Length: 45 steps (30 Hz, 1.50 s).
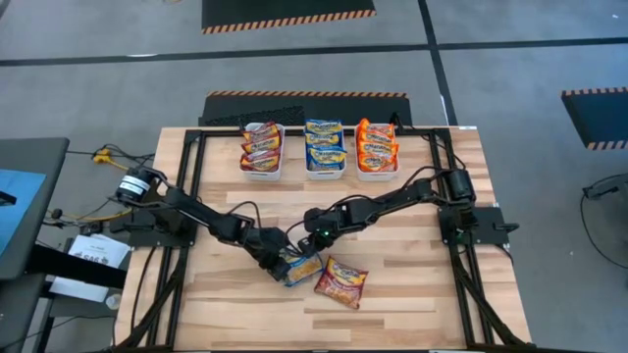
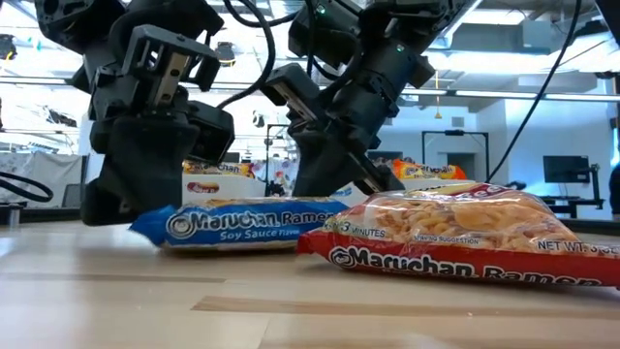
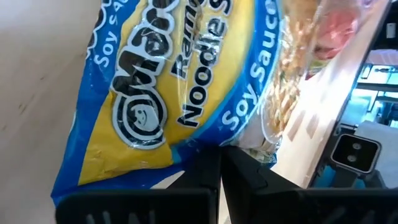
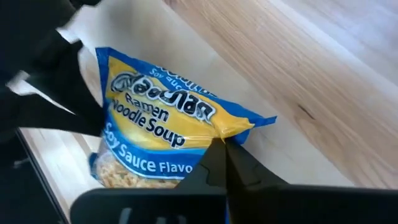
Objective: Sort Maruchan noodles
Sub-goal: Put the blue noodle pack into the top middle white bin
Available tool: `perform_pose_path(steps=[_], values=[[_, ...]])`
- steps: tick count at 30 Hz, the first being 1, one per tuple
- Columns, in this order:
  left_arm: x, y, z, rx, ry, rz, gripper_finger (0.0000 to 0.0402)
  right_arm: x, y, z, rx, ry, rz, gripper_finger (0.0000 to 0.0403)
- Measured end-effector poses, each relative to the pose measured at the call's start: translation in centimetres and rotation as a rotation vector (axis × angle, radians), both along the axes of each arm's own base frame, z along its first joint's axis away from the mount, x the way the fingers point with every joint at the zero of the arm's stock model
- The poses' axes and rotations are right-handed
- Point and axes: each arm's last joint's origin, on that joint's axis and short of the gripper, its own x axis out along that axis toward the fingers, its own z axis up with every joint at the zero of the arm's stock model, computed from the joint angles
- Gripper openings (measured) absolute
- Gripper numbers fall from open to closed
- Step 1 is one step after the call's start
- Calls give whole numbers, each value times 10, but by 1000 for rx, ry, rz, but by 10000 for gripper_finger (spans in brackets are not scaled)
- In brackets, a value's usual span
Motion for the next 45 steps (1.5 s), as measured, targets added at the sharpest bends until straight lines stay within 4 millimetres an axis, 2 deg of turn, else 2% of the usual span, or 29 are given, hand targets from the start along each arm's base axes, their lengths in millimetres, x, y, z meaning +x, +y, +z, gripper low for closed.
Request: perform_pose_path(steps=[10,18,31,38,41,45], values=[[-7,9,37,10,-105,-33,0,-3,0,8,-29,-10,43,5],[-23,20,54,68,-75,-32,0,-18,-9,50,-138,-53,31,5],[-34,48,76,146,-131,30,0,-44,-50,113,-328,-169,-15,5],[-33,71,75,171,-121,98,0,-62,-81,142,-381,-213,-11,5],[-33,80,74,187,-118,121,0,-67,-92,142,-335,-203,50,12],[-32,90,75,193,-139,154,0,-67,-103,133,-289,-183,128,63]])
